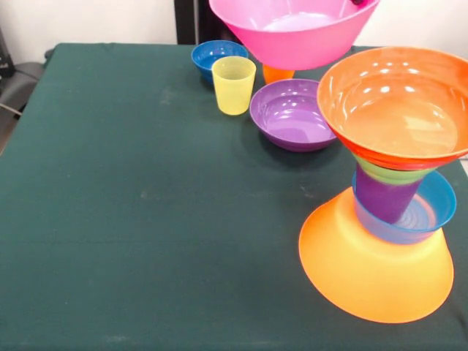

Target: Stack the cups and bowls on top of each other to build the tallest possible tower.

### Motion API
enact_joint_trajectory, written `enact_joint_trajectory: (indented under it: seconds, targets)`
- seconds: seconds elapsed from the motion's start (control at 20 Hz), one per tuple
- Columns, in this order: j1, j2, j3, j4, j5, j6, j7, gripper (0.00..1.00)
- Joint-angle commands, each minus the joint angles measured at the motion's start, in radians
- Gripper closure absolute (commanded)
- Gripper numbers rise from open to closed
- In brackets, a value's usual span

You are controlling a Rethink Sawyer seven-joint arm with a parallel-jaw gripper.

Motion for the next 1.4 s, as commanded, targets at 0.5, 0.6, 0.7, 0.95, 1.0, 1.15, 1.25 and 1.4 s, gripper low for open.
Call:
enact_joint_trajectory:
  seconds: [0.5,0.6,0.7,0.95,1.0,1.15,1.25,1.4]
  targets:
    - [-0.178,-0.218,0.056,0.038,0.003,0.109,-0.229,1.00]
    - [-0.190,-0.227,0.066,0.033,-0.004,0.126,-0.237,1.00]
    - [-0.195,-0.248,0.068,0.068,-0.003,0.104,-0.217,1.00]
    - [-0.177,-0.220,0.105,0.074,0.016,0.017,-0.111,1.00]
    - [-0.171,-0.209,0.111,0.076,0.018,0.002,-0.091,1.00]
    - [-0.151,-0.173,0.120,0.061,0.014,-0.019,-0.055,1.00]
    - [-0.139,-0.152,0.124,0.050,0.008,-0.037,-0.038,1.00]
    - [-0.127,-0.126,0.131,0.028,-0.002,-0.048,-0.034,1.00]
